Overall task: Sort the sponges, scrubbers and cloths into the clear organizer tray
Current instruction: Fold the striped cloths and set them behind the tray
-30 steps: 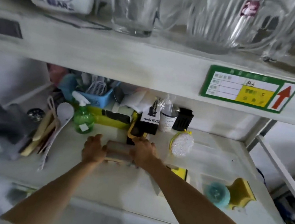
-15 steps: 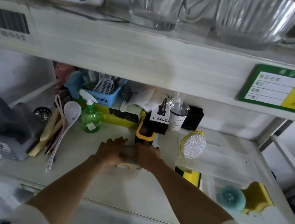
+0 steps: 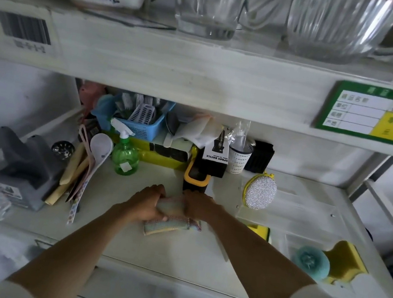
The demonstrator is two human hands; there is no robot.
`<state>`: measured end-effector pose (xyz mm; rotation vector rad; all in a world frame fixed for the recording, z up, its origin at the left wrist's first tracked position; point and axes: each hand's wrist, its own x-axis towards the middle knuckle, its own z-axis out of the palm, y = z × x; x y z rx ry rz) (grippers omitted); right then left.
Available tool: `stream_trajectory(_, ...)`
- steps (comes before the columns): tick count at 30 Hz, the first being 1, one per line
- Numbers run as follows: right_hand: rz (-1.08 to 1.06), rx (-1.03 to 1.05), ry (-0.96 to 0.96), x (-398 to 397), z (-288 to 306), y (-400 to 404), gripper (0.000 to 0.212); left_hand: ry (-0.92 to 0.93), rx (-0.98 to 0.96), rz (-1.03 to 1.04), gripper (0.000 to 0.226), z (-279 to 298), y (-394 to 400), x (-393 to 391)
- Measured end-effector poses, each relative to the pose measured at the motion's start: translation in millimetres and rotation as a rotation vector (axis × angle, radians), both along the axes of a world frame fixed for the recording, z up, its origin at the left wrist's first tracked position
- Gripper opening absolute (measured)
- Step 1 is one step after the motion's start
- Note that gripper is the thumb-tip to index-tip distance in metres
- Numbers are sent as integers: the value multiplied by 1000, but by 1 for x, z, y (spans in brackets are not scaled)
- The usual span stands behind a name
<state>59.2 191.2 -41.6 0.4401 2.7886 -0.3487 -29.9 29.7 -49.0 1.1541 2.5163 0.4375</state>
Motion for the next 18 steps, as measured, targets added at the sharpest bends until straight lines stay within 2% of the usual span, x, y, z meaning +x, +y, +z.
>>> stream_trajectory(3, 63, 36, -61, 3, -1, -4, 54, -127, 99, 49, 50, -2, -15, 3)
stream_trajectory(6, 121, 160, -88, 6, -6, -3, 55, -153, 172, 123, 46, -6, -30, 2)
stream_trajectory(8, 100, 198, -82, 10, -8, -3, 62, -186, 227, 187, 41, -7, -36, 1)
stream_trajectory(12, -3, 129, 19, 18, -4, -8, 75, -279, 367, 331, 36, -2, -45, 3)
stream_trajectory(15, -144, -27, 196, 20, 3, -12, 58, -287, 534, 489, 30, 8, -47, 9)
stream_trajectory(18, -204, -120, 328, 23, 18, -9, 38, -147, 684, 599, 20, 25, -41, 18)
